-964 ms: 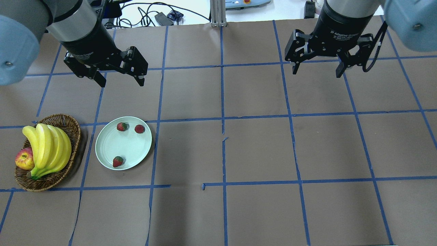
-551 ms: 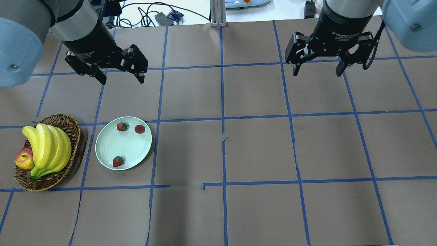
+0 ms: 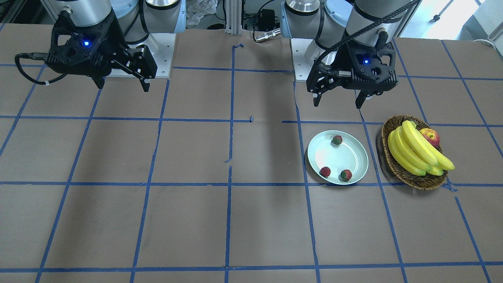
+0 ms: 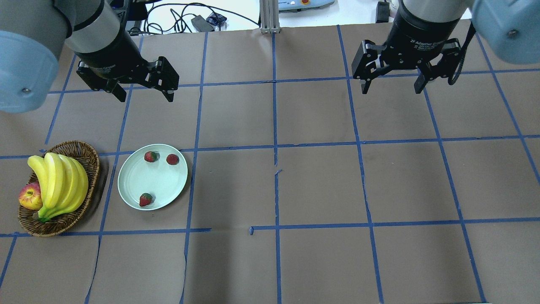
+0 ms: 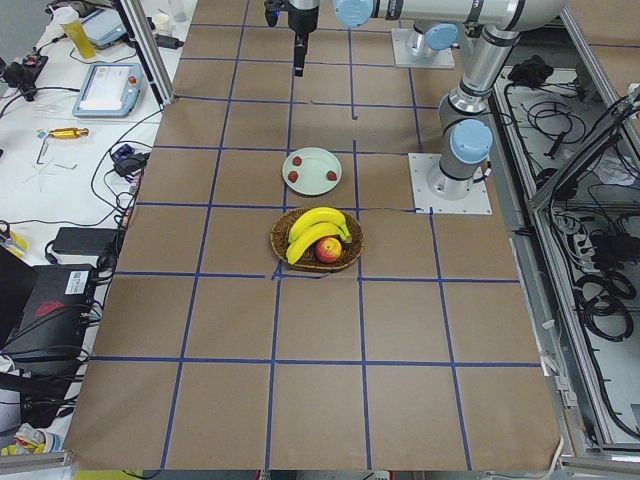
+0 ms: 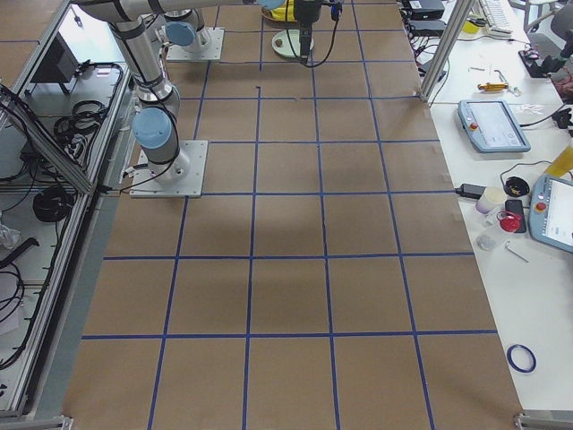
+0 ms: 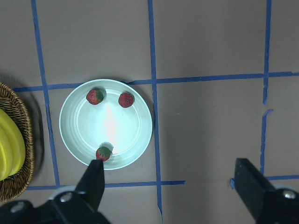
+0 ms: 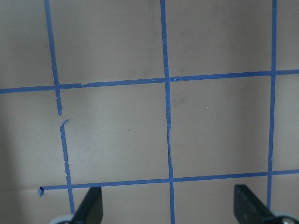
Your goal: Collect all strawberries into plate
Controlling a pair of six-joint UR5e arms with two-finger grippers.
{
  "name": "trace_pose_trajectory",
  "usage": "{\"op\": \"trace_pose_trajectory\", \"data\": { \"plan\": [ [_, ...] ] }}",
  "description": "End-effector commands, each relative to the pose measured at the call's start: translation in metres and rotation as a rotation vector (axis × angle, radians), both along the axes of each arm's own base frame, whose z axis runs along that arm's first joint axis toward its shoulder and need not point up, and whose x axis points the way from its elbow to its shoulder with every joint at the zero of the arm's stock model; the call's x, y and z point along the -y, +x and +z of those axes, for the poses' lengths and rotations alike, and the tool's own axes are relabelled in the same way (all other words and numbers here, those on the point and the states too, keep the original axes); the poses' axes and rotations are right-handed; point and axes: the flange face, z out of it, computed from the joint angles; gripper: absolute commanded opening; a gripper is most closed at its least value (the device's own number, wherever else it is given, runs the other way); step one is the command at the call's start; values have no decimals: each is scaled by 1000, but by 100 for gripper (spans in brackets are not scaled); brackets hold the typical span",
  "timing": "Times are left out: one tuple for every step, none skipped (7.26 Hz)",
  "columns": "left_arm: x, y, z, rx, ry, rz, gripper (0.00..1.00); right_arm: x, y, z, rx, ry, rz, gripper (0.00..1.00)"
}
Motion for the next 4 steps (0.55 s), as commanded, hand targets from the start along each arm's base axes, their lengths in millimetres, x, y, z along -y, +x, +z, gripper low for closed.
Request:
{"op": "trace_pose_trajectory", "data": {
  "plan": [
    [0,0,1,0,-3,0,100,0,0,0,-4,2,0,100],
    [0,0,0,1,-2,-1,100,0,0,0,-4,2,0,100],
    [0,0,0,1,-2,-1,100,0,-1,0,-5,2,2,100],
    [1,0,2,1,-3,-1,100,0,0,-1,-4,3,0,100]
  ]
}}
